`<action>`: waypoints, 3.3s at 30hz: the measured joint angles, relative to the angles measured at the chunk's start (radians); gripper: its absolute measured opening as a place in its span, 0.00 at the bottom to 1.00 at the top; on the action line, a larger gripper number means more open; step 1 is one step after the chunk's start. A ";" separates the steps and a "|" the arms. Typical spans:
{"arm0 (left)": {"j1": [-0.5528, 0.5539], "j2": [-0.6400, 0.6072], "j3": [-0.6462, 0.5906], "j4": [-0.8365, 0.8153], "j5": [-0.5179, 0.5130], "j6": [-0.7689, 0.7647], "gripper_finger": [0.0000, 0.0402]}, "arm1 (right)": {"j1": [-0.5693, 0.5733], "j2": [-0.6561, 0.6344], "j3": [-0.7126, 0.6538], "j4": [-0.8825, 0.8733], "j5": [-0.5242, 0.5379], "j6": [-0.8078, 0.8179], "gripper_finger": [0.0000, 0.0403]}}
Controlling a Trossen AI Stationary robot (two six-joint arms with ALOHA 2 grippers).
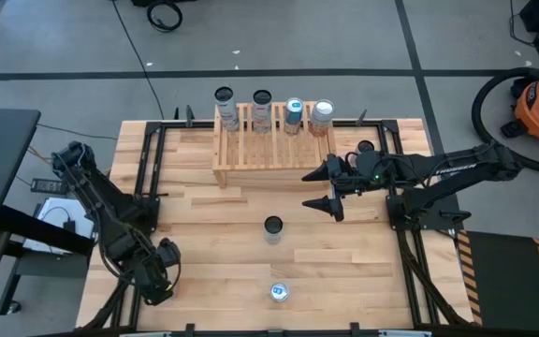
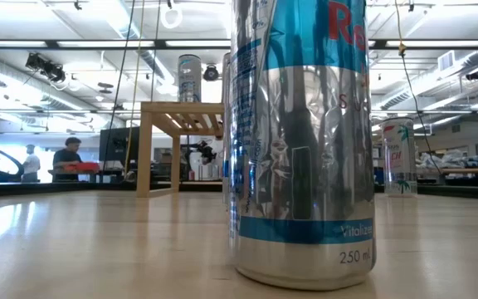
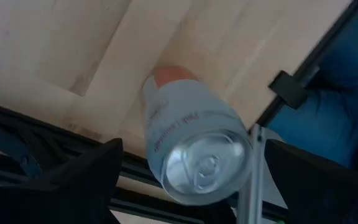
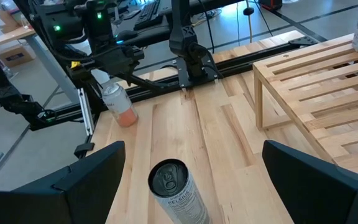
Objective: Place canned beverage on shelf
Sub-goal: Put the pink-white soda can on the shelf aligned with the other pink-white soda can
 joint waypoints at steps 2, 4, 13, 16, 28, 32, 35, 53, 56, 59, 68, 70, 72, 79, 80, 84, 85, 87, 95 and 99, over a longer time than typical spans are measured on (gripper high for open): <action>0.000 0.020 0.000 0.000 0.000 0.015 0.98 | 0.000 0.000 0.000 0.000 0.000 0.000 0.97; -0.002 0.036 0.000 0.001 0.000 0.019 0.98 | 0.000 0.000 0.000 0.000 0.000 0.000 0.97; -0.028 0.100 0.000 0.036 -0.006 -0.031 0.98 | 0.000 0.000 0.000 -0.001 0.000 0.000 0.97; -0.045 0.120 0.000 0.057 -0.007 -0.059 0.98 | 0.000 0.000 0.000 -0.002 0.000 0.000 0.97; -0.076 0.173 0.000 0.067 -0.012 -0.106 0.97 | 0.000 0.000 0.000 -0.002 -0.001 -0.008 0.97; -0.076 0.173 0.000 0.068 -0.012 -0.102 0.93 | 0.000 0.000 0.000 -0.002 -0.001 -0.008 0.97; -0.076 0.173 0.000 0.069 -0.012 -0.102 0.87 | 0.000 0.000 0.000 -0.002 -0.001 -0.008 0.97; -0.075 0.172 0.000 0.096 -0.012 -0.076 0.88 | 0.000 -0.001 0.000 -0.002 -0.001 0.007 0.97; -0.075 0.172 0.000 0.095 -0.012 -0.074 0.88 | 0.000 -0.001 0.000 -0.002 -0.001 0.003 0.97; -0.075 0.172 0.000 0.094 -0.011 -0.048 0.86 | 0.000 0.000 0.000 -0.002 -0.001 0.004 0.97; -0.034 0.168 0.007 0.102 0.012 0.043 0.76 | 0.000 -0.001 0.000 -0.002 -0.001 0.017 0.97; -0.012 0.167 0.019 0.108 0.017 0.080 0.76 | 0.000 -0.001 0.000 -0.002 -0.001 0.037 0.97; 0.012 0.167 0.032 0.108 0.024 0.122 0.77 | 0.000 -0.001 0.000 -0.002 -0.001 0.057 0.97; 0.110 0.166 0.084 0.075 0.023 0.283 0.77 | 0.000 -0.001 0.000 -0.002 -0.002 0.079 0.97; 0.127 0.166 0.095 0.061 0.023 0.311 0.77 | 0.000 -0.001 0.000 -0.002 -0.005 0.077 0.97; 0.203 0.166 0.148 0.019 0.022 0.407 0.77 | 0.000 -0.001 0.000 -0.002 -0.056 0.045 0.97; 0.221 0.166 0.161 0.008 0.022 0.437 0.77 | 0.000 -0.001 0.000 -0.002 -0.072 0.040 0.97; 0.260 0.166 0.189 0.002 0.021 0.501 0.77 | 0.000 -0.001 0.000 -0.002 -0.093 0.031 0.97; 0.441 0.166 0.287 0.000 0.010 0.788 0.77 | 0.007 0.016 0.002 0.007 -0.113 -0.024 0.97; 0.534 0.166 0.336 -0.016 0.004 0.908 0.78 | 0.019 0.066 0.002 0.060 -0.116 -0.027 0.97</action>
